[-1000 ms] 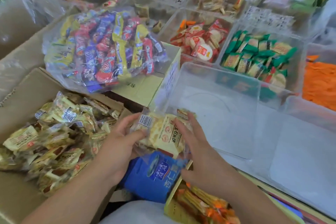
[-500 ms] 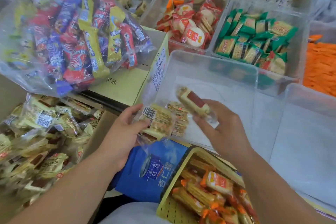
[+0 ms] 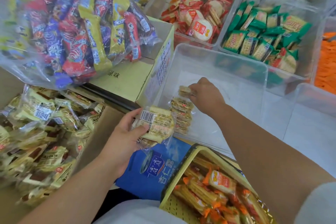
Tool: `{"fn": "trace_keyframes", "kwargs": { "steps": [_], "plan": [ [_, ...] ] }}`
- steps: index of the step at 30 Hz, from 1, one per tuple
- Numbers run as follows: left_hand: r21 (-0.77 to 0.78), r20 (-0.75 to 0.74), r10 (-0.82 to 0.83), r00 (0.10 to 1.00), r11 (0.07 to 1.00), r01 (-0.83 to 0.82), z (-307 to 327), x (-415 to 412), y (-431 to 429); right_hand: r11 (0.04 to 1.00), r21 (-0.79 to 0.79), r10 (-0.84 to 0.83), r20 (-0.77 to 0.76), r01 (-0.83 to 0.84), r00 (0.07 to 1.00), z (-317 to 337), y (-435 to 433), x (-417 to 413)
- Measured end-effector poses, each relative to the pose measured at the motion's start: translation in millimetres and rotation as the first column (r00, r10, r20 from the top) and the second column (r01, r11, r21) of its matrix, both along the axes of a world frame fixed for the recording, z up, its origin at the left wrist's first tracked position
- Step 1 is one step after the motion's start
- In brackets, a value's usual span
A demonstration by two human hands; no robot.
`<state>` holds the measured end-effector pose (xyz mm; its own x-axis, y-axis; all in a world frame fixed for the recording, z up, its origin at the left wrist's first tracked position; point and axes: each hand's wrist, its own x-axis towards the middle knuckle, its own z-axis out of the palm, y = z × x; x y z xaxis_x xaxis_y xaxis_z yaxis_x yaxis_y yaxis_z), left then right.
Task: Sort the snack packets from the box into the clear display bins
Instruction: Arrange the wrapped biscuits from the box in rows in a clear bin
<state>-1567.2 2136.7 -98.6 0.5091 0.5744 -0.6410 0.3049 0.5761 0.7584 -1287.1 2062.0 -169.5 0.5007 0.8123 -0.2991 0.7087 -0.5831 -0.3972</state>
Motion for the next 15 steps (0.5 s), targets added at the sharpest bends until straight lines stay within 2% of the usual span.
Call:
{"fn": "trace_keyframes", "kwargs": {
  "steps": [7,15],
  "plan": [
    [-0.01,0.023,0.02,1.0,1.0,-0.019,2.2,-3.1,-2.7,0.983,-0.08,0.147,-0.218,-0.168,0.965,-10.2,8.7,-18.3],
    [-0.094,0.077,0.091,0.993,0.992,-0.083,10.1,-5.8,-3.1,0.967,-0.155,0.158,-0.261,-0.203,0.952,-8.5,4.0,-16.4]
  ]
}}
